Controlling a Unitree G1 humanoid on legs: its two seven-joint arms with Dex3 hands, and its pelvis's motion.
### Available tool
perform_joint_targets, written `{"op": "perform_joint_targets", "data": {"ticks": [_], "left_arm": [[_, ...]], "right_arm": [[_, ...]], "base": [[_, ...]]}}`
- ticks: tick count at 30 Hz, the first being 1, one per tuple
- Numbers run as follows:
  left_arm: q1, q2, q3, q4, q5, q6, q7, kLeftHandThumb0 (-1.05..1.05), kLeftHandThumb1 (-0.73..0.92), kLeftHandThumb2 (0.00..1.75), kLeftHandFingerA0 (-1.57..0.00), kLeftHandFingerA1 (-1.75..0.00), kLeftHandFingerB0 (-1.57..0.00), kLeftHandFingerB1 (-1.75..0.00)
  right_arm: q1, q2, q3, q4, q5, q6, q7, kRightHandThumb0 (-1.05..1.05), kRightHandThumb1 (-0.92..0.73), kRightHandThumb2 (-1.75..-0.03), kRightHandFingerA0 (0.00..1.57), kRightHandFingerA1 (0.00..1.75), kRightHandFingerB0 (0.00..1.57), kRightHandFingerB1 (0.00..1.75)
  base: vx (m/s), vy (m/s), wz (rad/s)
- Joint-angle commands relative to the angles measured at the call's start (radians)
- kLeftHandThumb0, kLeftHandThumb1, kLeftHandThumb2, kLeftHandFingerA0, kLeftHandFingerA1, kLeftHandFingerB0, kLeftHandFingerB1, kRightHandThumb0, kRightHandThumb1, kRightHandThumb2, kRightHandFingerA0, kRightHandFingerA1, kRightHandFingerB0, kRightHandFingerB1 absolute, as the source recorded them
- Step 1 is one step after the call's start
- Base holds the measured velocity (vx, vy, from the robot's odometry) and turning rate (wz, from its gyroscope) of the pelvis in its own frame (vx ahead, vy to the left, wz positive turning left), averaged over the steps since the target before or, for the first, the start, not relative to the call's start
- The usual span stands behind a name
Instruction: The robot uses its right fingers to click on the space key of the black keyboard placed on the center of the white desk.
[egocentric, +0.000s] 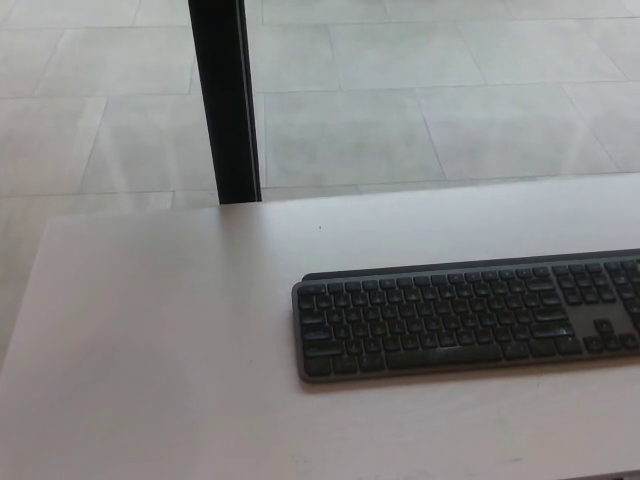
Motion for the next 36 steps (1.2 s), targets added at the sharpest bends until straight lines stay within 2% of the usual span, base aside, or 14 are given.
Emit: {"op": "perform_joint_targets", "data": {"ticks": [1,3,4,5,6,8,15,16,17,18,20,22,30,36], "left_arm": [[-0.006,0.025,0.000,0.007,-0.031,-0.019,0.018,-0.61,0.80,0.64,-0.73,-0.64,-0.57,-0.54],[-0.006,0.027,-0.003,0.005,-0.036,-0.018,0.016,-0.62,0.80,0.64,-0.70,-0.65,-0.56,-0.55],[-0.005,0.027,-0.003,0.003,-0.037,-0.021,0.016,-0.61,0.80,0.64,-0.70,-0.65,-0.55,-0.55],[-0.004,0.027,-0.006,0.004,-0.036,-0.023,0.014,-0.61,0.81,0.64,-0.70,-0.64,-0.54,-0.54],[-0.003,0.027,-0.008,0.005,-0.036,-0.022,0.015,-0.62,0.80,0.64,-0.72,-0.65,-0.57,-0.55],[-0.002,0.029,-0.012,0.006,-0.032,-0.024,0.019,-0.62,0.81,0.64,-0.73,-0.65,-0.58,-0.56],[0.000,0.029,-0.007,0.008,-0.042,-0.018,0.013,-0.62,0.80,0.64,-0.73,-0.63,-0.58,-0.55],[0.001,0.027,-0.013,0.005,-0.036,-0.023,0.019,-0.61,0.80,0.64,-0.74,-0.63,-0.57,-0.54],[-0.001,0.028,-0.010,0.005,-0.039,-0.025,0.013,-0.62,0.80,0.64,-0.72,-0.64,-0.57,-0.55],[-0.002,0.028,-0.011,0.005,-0.039,-0.025,0.011,-0.62,0.80,0.64,-0.70,-0.63,-0.55,-0.54],[-0.008,0.027,-0.008,0.005,-0.044,-0.018,0.011,-0.62,0.80,0.64,-0.70,-0.63,-0.55,-0.54],[-0.006,0.030,-0.015,0.009,-0.037,-0.019,0.016,-0.61,0.80,0.64,-0.73,-0.62,-0.56,-0.54],[-0.001,0.028,-0.016,0.006,-0.041,-0.031,0.009,-0.61,0.80,0.64,-0.72,-0.64,-0.57,-0.56],[0.000,0.028,-0.019,0.007,-0.041,-0.027,0.009,-0.62,0.80,0.64,-0.72,-0.63,-0.57,-0.55]], "right_arm": [[-0.064,-0.046,-0.031,-0.074,0.083,0.096,-0.072,-0.30,-0.61,-0.64,1.17,1.22,0.70,1.01],[-0.102,-0.038,0.009,-0.142,0.065,0.067,-0.060,-0.33,-0.63,-0.59,1.07,1.15,0.83,0.97],[-0.110,-0.029,0.030,-0.193,0.059,0.073,-0.056,-0.35,-0.66,-0.59,1.01,1.09,0.77,0.79],[-0.100,-0.026,0.055,-0.238,0.060,0.080,-0.016,-0.36,-0.71,-0.61,0.88,1.02,0.77,0.80],[-0.098,-0.015,0.069,-0.291,0.065,0.102,-0.015,-0.35,-0.68,-0.61,0.84,0.84,0.64,0.60],[-0.102,0.021,0.111,-0.421,0.064,0.133,-0.034,-0.32,-0.69,-0.60,0.79,0.69,0.58,0.50],[-0.081,0.077,0.282,-0.634,0.007,0.117,0.020,-0.35,-0.64,-0.59,0.88,0.65,0.60,0.43],[-0.081,0.065,0.350,-0.672,-0.016,0.151,0.050,-0.42,-0.50,-0.86,0.86,0.75,0.56,0.58],[-0.066,0.058,0.412,-0.707,-0.019,0.142,0.113,-0.42,-0.48,-0.84,0.86,0.75,0.56,0.57],[-0.059,0.055,0.423,-0.720,-0.005,0.146,0.127,-0.29,-0.61,-0.58,0.90,0.70,0.59,0.42],[-0.046,0.042,0.469,-0.749,-0.002,0.153,0.162,-0.29,-0.61,-0.59,0.91,0.66,0.58,0.41],[-0.030,0.041,0.530,-0.783,0.003,0.145,0.217,-0.27,-0.58,-0.57,0.96,0.76,0.59,0.42],[-0.011,-0.002,0.755,-0.823,-0.147,0.060,0.273,-0.29,-0.58,-0.58,0.90,0.64,0.58,0.41],[-0.033,-0.035,0.915,-0.821,-0.293,0.011,0.280,-0.35,-0.58,-0.58,0.88,0.87,0.63,0.41]], "base": [[0.00,0.000,0.00],[0.00,0.000,0.00],[0.00,0.000,0.00],[0.00,0.000,0.00],[0.00,0.000,0.00],[0.00,0.000,0.00],[0.00,0.000,0.00],[0.00,0.000,0.00],[0.00,0.000,0.00],[0.00,0.000,0.00],[0.00,0.000,0.00],[0.00,0.000,0.00],[0.00,0.000,0.00],[0.00,0.000,0.00]]}}
